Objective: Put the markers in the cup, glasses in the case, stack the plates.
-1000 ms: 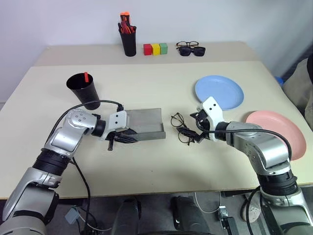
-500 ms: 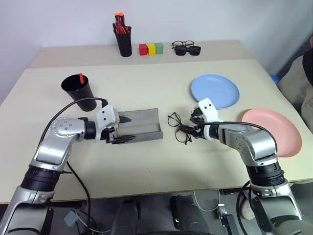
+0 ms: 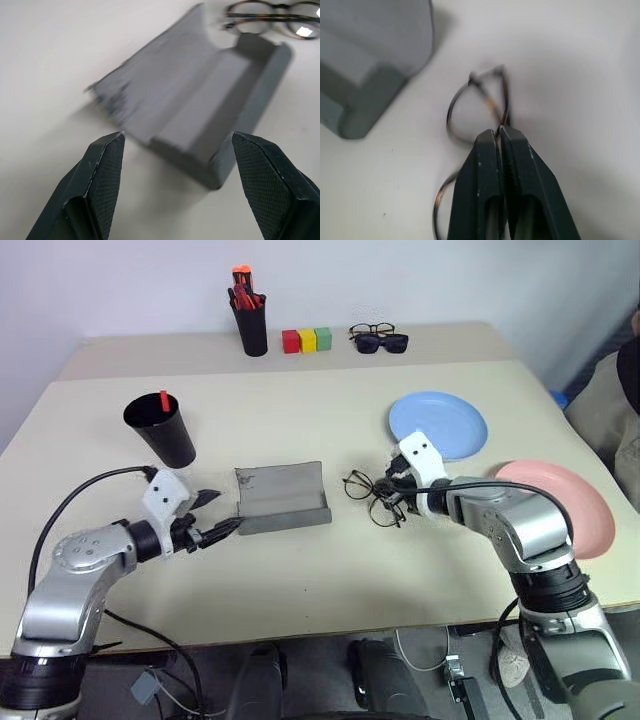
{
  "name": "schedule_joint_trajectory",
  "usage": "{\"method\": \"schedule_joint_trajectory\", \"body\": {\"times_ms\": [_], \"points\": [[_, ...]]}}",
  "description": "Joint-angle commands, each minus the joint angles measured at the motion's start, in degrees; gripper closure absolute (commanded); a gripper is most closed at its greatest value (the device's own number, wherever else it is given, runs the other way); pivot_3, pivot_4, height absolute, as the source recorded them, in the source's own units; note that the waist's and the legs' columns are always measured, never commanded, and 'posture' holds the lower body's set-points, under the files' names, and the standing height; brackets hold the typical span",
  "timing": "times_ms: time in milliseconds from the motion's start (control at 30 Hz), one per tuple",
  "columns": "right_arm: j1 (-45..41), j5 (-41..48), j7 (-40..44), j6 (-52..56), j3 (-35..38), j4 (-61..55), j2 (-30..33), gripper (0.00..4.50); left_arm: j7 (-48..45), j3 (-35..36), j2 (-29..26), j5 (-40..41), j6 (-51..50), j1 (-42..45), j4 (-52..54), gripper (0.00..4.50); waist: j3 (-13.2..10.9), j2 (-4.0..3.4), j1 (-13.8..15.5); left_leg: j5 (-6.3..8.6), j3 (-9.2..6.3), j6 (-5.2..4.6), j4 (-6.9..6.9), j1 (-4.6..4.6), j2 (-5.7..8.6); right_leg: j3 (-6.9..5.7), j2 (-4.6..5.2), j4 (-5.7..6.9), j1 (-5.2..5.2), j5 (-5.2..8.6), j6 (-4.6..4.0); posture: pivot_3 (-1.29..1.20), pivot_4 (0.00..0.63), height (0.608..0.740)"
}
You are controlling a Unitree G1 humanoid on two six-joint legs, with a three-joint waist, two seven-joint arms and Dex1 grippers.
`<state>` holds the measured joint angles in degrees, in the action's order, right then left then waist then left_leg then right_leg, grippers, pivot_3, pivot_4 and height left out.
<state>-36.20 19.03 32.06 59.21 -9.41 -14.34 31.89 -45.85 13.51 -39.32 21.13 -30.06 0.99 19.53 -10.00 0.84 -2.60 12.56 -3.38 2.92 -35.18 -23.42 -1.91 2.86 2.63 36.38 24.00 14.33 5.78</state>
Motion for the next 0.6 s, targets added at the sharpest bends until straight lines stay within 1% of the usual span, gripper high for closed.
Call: {"method": "schedule_joint_trajectory", "body": {"times_ms": [33,67,133,167,200,300,333,467,600], "points": [[-2.03,-0.07,1.71,-1.95,-0.82,-2.81,0.39,4.41,1.77,2.59,0.17,1.64,-0.32,-1.23,3.57,1.02,0.0,0.01,0.09,0.0,0.0,0.0,0.0,0.0,0.0,0.0,-0.01,0.0,0.0,0.01,-0.01,0.0,0.15,0.74],[-2.16,0.26,2.21,-1.79,-0.68,-2.72,0.42,4.41,2.15,2.48,0.22,1.95,-0.6,-1.46,4.01,1.02,0.01,0.02,0.29,0.0,0.0,0.0,0.0,0.0,0.0,0.0,0.0,-0.01,0.0,0.03,-0.05,0.0,0.15,0.74],[-2.27,0.66,3.17,-0.83,-0.59,-2.77,1.19,3.87,2.1,1.79,0.05,2.86,-1.24,-2.0,6.01,1.02,0.01,0.02,0.46,0.0,0.01,0.0,-0.02,-0.03,0.02,0.0,0.04,-0.04,-0.03,0.07,-0.13,0.0,0.15,0.74],[-2.22,0.88,3.55,-0.09,-0.47,-2.99,1.66,3.53,1.9,1.32,-0.12,3.3,-1.45,-2.18,7.14,1.02,0.01,0.02,0.48,0.0,0.02,0.0,-0.03,-0.05,0.03,0.0,0.06,-0.06,-0.03,0.08,-0.14,0.0,0.15,0.74],[-2.15,1.01,3.59,0.87,-0.28,-3.12,1.99,3.14,1.76,0.86,-0.25,3.8,-1.77,-2.23,8.07,1.02,0.01,0.02,0.52,0.0,0.04,0.0,-0.04,-0.06,0.03,0.0,0.07,-0.07,-0.03,0.08,-0.14,0.0,0.15,0.74],[-1.1,1.31,2.03,6.2,0.96,-3.0,2.45,1.63,0.22,-1.85,-1.27,4.98,-2.72,-2.66,11.45,1.02,0.01,0.02,0.51,0.0,0.03,0.0,-0.03,-0.05,0.02,0.0,0.05,-0.06,-0.02,0.08,-0.15,0.0,0.15,0.74],[-0.39,1.03,1.69,7.05,0.67,-2.99,2.84,1.2,-0.51,-3.04,-1.83,4.79,-2.67,-2.96,12.25,1.02,0.01,0.02,0.47,0.0,0.03,0.0,-0.02,-0.05,0.02,0.0,0.05,-0.06,-0.02,0.09,-0.15,0.0,0.15,0.74],[1.03,0.09,0.75,7.77,-0.49,-2.02,3.04,1.2,-1.8,-6.29,-3.31,3.66,-1.67,-3.37,13.28,1.02,0.0,0.01,0.12,0.0,0.03,0.0,-0.01,-0.04,0.02,0.01,0.04,-0.06,-0.01,0.1,-0.17,0.0,0.15,0.74],[0.79,-1.08,-0.02,6.65,-1.43,0.33,2.24,1.2,-0.89,-7.63,-2.63,3.89,-1.77,-2.21,12.86,1.02,0.0,0.0,0.1,0.0,0.03,0.0,-0.01,-0.03,0.01,0.02,0.01,-0.05,0.01,0.1,-0.18,0.0,0.15,0.74]]}}
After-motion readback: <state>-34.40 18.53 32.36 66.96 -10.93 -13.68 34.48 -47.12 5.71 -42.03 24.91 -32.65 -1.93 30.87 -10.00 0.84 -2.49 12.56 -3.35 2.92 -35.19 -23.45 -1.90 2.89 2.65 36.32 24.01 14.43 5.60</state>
